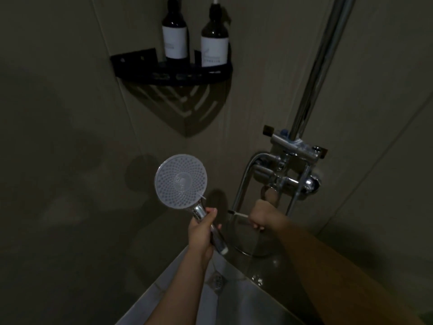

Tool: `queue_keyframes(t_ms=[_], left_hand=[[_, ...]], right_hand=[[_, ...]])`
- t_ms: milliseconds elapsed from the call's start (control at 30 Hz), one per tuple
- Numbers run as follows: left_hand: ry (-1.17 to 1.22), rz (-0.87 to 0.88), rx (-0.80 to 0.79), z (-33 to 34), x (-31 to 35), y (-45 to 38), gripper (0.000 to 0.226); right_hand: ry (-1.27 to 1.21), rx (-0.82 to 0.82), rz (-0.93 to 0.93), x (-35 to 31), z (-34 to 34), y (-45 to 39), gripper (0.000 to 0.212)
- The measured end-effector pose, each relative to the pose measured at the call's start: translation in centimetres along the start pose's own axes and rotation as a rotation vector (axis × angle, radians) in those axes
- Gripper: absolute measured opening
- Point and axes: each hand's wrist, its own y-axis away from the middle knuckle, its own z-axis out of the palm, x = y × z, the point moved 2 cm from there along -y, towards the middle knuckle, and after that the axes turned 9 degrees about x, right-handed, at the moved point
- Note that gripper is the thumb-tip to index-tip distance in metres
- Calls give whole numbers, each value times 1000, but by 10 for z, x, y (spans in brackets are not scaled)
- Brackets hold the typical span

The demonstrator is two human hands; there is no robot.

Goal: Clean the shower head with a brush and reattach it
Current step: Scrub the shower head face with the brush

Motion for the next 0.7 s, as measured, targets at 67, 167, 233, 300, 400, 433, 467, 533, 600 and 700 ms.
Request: queue_keyframes(t_ms=[67, 167, 233, 300, 400, 433, 467, 533, 600, 700], left_hand=[[-21, 9, -3, -1, 6, 1, 20], [-47, 24, -17, -4, 20, 4, 17], [-59, 18, -22, -6, 28, 7, 15], [-70, 4, -34, -7, 36, 11, 13], [-97, 21, -52, -2, 53, 24, 18], [-112, 35, -69, 1, 60, 29, 20], [-131, 48, -93, 3, 66, 36, 21], [-165, 68, -131, 8, 80, 50, 20], [-189, 84, -145, 12, 93, 63, 20], [-218, 132, -160, 22, 113, 81, 22]], right_hand=[[17, 36, 8, 4, 1, 0, 13], [-114, 60, 22, 7, 5, 0, 28], [-323, 57, 26, -2, -4, 5, 31], [-484, 93, -55, -18, -22, 15, 30], [-668, 185, -235, -43, -58, 41, 24], [-689, 210, -277, -49, -70, 52, 17], [-700, 241, -310, -55, -82, 61, 11], [-685, 342, -356, -64, -105, 78, 15], [-623, 396, -366, -75, -126, 93, 23], [-486, 364, -451, -100, -144, 117, 27]])
